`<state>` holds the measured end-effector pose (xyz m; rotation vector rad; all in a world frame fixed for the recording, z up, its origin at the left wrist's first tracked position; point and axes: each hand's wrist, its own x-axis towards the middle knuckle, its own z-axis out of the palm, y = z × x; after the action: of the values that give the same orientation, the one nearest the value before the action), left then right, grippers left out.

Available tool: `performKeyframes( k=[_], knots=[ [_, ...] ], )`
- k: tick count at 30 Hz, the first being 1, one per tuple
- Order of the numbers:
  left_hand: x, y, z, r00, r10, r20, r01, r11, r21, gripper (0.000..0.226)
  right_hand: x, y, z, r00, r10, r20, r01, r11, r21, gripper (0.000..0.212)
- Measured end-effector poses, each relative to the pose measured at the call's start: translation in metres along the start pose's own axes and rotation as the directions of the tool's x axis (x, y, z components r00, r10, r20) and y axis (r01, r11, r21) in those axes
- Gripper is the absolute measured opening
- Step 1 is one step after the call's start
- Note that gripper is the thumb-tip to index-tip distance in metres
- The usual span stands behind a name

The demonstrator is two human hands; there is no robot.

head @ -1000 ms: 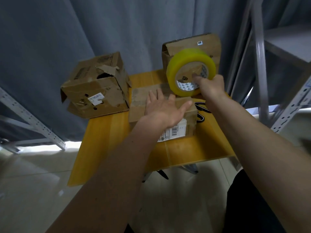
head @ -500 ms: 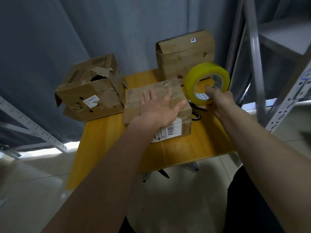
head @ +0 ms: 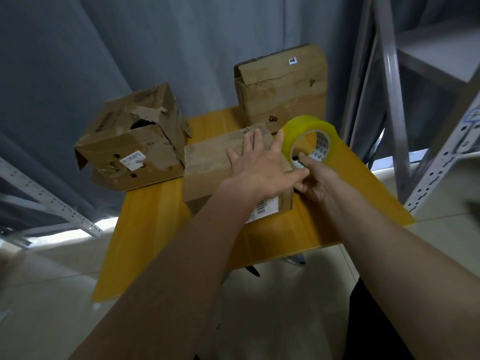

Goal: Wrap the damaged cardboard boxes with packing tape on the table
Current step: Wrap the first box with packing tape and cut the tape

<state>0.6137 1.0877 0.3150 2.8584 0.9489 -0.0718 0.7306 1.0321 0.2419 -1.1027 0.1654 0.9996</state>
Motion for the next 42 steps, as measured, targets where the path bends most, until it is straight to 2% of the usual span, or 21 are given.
performKeyframes(
  k=[3, 6, 9, 12, 16, 19, 21, 24, 26, 28, 31, 35, 42],
  knots=[
    [0.003, -0.001, 0.0, 0.999, -0.006, 0.037, 0.006, 1.0, 0.023, 0.111, 0.001, 0.0, 0.0, 0.998, -0.025, -0.05, 0.023, 0.999, -0.035, 0.03],
    [0.002, -0.002, 0.001, 1.0, 0.006, 0.014, -0.006, 1.0, 0.008, 0.11, 0.002, -0.002, -0.003, 0.985, -0.113, -0.127, 0.097, 0.987, -0.127, 0.041],
    [-0.001, -0.004, 0.002, 1.0, 0.014, -0.021, -0.013, 1.0, 0.019, 0.11, -0.003, -0.003, -0.006, 0.983, -0.134, -0.124, 0.116, 0.982, -0.146, 0.046],
    [-0.006, -0.004, 0.005, 0.996, 0.008, -0.086, -0.01, 1.0, -0.024, 0.1, -0.012, -0.001, -0.007, 0.996, -0.076, -0.037, 0.072, 0.993, -0.098, 0.027],
    [-0.012, -0.01, 0.004, 0.945, -0.11, -0.308, 0.04, 0.973, -0.225, 0.068, -0.02, 0.004, -0.002, 0.994, -0.105, 0.03, 0.108, 0.979, -0.175, 0.014],
    [-0.015, -0.014, -0.001, 0.963, -0.108, -0.246, 0.037, 0.96, -0.277, 0.073, -0.027, 0.011, 0.006, 0.994, -0.109, 0.031, 0.113, 0.978, -0.178, 0.01],
    [-0.02, -0.024, -0.005, 0.963, -0.173, -0.205, 0.113, 0.954, -0.276, 0.08, -0.029, 0.015, 0.009, 0.997, -0.082, 0.004, 0.082, 0.983, -0.162, 0.006],
    [-0.031, -0.055, -0.007, 0.893, -0.384, -0.233, 0.368, 0.923, -0.11, 0.088, -0.031, 0.016, 0.011, 0.999, -0.051, 0.004, 0.051, 0.993, -0.104, 0.009],
    [-0.036, -0.075, -0.01, 0.85, -0.508, -0.137, 0.481, 0.856, -0.191, 0.097, -0.032, 0.016, 0.014, 1.0, -0.019, 0.023, 0.02, 0.999, -0.035, 0.014],
    [-0.038, -0.09, -0.012, 0.831, -0.554, -0.047, 0.513, 0.797, -0.318, 0.098, -0.031, 0.017, 0.016, 1.0, -0.01, 0.012, 0.01, 1.0, 0.019, 0.013],
    [-0.042, -0.105, -0.007, 0.845, -0.532, -0.063, 0.468, 0.79, -0.397, 0.089, -0.033, 0.019, 0.02, 1.0, -0.007, 0.0, 0.007, 1.0, 0.018, 0.022],
    [-0.044, -0.116, 0.0, 0.858, -0.508, -0.079, 0.4, 0.757, -0.516, 0.073, -0.037, 0.023, 0.024, 1.0, 0.021, -0.013, -0.019, 0.996, 0.09, 0.023],
    [-0.052, -0.132, 0.004, 0.877, -0.473, -0.087, 0.242, 0.591, -0.769, 0.056, -0.049, 0.031, 0.035, 1.0, -0.016, -0.02, 0.016, 1.0, 0.009, 0.019]
  ],
)
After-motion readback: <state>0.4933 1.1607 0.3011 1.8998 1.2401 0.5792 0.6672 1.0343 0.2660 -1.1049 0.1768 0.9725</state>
